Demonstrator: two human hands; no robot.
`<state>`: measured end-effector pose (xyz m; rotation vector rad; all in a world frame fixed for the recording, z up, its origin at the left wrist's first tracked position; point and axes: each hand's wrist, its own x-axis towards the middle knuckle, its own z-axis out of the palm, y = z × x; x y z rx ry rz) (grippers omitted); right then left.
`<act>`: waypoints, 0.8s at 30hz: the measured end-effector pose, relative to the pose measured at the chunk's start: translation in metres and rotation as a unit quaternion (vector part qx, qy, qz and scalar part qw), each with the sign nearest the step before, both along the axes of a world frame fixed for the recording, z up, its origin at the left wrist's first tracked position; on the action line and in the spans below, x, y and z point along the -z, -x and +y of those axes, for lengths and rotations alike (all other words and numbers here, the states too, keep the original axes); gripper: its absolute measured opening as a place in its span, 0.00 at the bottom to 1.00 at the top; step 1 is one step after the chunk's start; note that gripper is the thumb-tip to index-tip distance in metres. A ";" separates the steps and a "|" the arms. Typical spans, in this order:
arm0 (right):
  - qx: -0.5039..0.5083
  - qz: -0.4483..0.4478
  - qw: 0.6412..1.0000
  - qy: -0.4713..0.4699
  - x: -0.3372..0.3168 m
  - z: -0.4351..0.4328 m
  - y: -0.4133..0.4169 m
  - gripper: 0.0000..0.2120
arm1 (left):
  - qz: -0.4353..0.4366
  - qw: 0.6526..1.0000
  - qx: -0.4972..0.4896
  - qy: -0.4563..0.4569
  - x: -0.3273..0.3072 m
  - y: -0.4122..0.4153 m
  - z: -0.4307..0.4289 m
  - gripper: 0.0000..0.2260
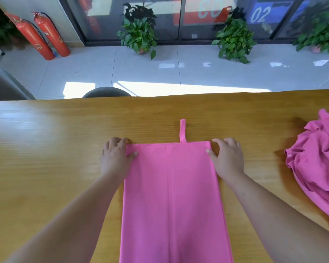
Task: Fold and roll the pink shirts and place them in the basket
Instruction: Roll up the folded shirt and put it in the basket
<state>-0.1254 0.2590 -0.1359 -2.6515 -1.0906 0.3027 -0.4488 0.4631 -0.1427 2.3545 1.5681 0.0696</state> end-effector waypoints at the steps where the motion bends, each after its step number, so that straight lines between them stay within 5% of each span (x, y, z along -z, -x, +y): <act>1: 0.022 0.040 0.999 -0.009 -0.003 0.006 0.002 0.22 | -0.018 0.999 -0.020 0.028 -0.001 -0.002 0.003 0.23; 9: 0.103 0.206 0.969 0.086 -0.017 0.036 -0.003 0.08 | -0.110 0.970 -0.133 0.172 -0.009 -0.016 0.016 0.11; 12: 0.126 0.242 0.962 0.033 -0.020 0.036 -0.006 0.04 | -0.108 0.964 -0.133 0.206 -0.013 -0.013 0.023 0.08; 15: 0.161 0.407 0.897 -0.061 -0.033 0.030 -0.007 0.11 | -0.174 0.942 -0.154 0.244 -0.019 -0.002 0.026 0.16; 18: 0.134 0.482 0.860 -0.100 -0.061 0.021 -0.010 0.16 | -0.279 0.892 -0.153 0.320 -0.043 0.009 0.024 0.15; 22: 0.085 0.536 0.824 -0.164 -0.116 0.001 -0.019 0.09 | -0.421 0.798 -0.079 0.425 -0.097 0.029 0.019 0.08; 24: 0.047 0.605 0.766 -0.212 -0.144 -0.010 -0.019 0.05 | -0.490 0.744 -0.052 0.451 -0.121 0.038 0.017 0.07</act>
